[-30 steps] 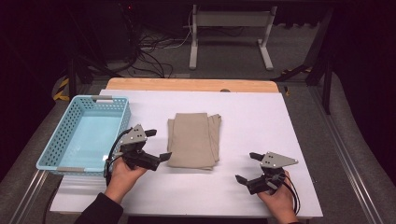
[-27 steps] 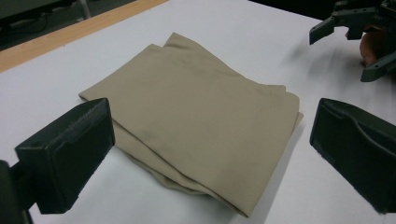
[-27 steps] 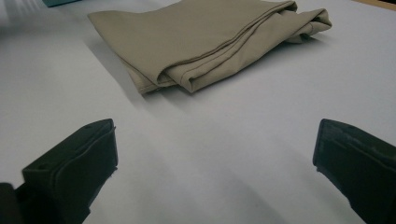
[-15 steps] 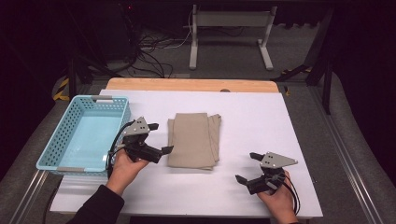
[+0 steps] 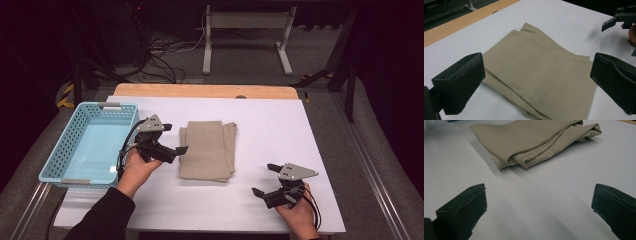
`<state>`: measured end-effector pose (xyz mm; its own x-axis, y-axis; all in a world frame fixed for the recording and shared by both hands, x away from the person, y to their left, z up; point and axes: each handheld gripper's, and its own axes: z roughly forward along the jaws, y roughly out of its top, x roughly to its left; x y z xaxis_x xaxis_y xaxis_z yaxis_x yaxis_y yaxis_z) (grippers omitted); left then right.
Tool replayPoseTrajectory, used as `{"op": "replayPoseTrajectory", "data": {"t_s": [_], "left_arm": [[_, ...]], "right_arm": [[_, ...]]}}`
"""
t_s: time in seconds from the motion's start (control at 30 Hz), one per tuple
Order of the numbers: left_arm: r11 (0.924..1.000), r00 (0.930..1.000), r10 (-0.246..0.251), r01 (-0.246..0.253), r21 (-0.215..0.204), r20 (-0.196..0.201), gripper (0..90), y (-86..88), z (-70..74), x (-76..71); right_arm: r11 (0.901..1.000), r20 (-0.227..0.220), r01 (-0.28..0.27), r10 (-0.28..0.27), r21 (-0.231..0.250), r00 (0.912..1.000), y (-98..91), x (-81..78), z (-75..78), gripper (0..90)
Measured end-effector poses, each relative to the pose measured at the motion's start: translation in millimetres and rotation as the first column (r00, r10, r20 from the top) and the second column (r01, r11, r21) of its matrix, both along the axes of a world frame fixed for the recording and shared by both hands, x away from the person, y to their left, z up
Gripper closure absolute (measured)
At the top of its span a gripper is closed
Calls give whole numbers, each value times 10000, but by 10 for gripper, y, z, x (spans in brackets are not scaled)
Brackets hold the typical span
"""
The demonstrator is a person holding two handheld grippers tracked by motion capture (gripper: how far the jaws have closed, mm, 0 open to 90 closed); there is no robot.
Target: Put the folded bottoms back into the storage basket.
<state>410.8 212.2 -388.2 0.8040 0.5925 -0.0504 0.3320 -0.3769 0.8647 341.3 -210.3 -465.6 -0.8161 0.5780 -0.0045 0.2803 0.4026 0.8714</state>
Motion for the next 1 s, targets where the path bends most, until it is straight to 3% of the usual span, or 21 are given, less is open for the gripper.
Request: {"op": "replayPoseTrajectory", "data": {"t_s": [0.53,0.83,1.0], "left_arm": [[9993,9981,366,-364,43,-501,2,-64,-10,273],[9977,9959,653,-639,242,-630,3,-127,-61,426],[9942,9943,925,-893,596,-536,4,-182,-88,507]], "right_arm": [[10000,-16,-54,54,-41,10000,5,-1,-2,8],[9999,-11,-93,93,-74,10000,9,1,-4,8],[9999,0,-113,113,-98,9999,12,-2,-3,8]]}}
